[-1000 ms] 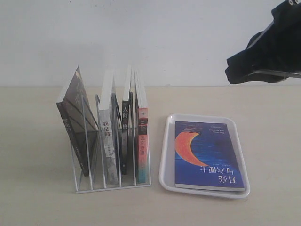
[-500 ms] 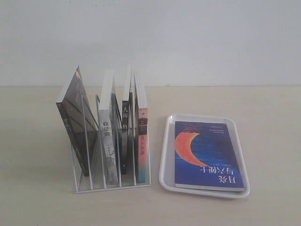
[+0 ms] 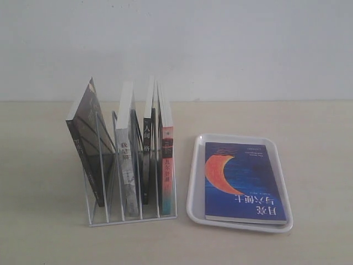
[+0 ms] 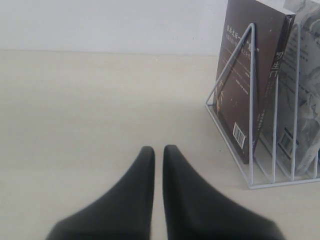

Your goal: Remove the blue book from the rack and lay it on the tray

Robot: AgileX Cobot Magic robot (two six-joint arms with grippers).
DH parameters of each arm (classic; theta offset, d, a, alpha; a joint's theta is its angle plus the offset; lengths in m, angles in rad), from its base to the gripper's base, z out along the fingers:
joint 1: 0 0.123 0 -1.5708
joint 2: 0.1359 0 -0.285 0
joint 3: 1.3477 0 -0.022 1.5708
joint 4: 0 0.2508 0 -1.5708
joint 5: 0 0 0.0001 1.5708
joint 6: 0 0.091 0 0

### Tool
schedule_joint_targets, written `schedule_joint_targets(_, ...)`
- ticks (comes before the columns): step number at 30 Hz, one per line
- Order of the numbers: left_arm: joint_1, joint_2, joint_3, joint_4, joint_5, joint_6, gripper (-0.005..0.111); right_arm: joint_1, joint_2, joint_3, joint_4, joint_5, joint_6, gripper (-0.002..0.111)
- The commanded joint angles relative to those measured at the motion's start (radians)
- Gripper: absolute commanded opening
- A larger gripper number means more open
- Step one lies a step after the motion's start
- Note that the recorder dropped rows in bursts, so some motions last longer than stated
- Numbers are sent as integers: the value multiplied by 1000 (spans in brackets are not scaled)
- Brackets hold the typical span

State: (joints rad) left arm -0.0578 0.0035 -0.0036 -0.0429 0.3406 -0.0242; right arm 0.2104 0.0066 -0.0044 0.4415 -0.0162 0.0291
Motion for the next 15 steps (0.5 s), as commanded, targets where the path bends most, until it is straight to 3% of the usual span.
schedule_joint_targets(1, 4, -4, 4, 3, -2, -9, 6, -6, -7, 4, -1, 6, -127, 0)
schedule_joint_targets(8, 4, -4, 4, 3, -2, -9, 6, -6, -7, 4, -31, 179, -172, 0)
schedule_joint_targets(15, 4, -4, 4, 3, -2, -9, 6, -6, -7, 4, -387, 366, 99, 0)
